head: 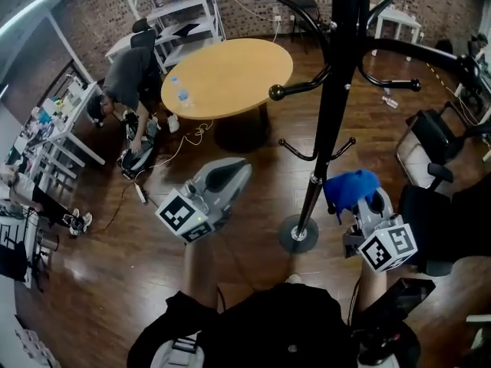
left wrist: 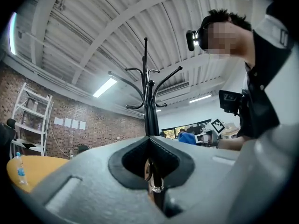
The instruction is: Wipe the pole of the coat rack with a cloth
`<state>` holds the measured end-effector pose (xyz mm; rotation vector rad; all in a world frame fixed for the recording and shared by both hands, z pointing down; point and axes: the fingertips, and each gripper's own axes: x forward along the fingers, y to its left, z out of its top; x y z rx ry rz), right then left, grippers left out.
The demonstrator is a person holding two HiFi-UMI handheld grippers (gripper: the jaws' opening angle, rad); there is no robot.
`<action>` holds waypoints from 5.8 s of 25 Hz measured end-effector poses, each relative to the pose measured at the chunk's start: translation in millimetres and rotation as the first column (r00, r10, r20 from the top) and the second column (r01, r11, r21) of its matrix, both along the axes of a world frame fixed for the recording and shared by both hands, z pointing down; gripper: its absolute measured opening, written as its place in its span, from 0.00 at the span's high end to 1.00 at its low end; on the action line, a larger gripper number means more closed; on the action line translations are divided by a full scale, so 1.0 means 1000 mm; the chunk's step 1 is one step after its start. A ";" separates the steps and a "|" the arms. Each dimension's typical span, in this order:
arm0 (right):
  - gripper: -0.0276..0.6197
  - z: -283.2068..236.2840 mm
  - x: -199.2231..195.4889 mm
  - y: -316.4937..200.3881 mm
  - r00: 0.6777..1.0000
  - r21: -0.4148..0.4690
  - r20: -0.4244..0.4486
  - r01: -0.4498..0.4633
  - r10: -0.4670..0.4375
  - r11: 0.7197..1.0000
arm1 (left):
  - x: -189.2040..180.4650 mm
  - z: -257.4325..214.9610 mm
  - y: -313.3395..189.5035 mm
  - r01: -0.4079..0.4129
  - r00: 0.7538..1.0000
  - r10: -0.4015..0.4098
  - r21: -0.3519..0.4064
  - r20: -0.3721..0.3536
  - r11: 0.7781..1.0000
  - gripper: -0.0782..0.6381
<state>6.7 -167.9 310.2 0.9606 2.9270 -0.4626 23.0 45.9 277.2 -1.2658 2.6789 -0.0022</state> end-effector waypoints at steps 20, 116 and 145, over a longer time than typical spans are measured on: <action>0.91 -0.065 -0.010 0.061 0.921 0.122 0.158 -0.375 0.355 0.919 | -0.095 0.001 0.013 -0.455 0.889 0.455 -0.009 0.042 0.890 0.89; 0.91 -0.020 -0.154 0.087 -0.286 0.161 0.087 -0.941 0.954 -0.297 | -0.235 -0.011 -0.051 -0.859 -0.511 0.851 -0.095 0.118 -0.503 0.89; 0.91 -0.064 -0.154 0.090 -0.238 0.101 0.098 -0.964 0.966 -0.248 | -0.233 0.023 -0.061 -0.864 -0.504 0.859 -0.083 0.096 -0.497 0.89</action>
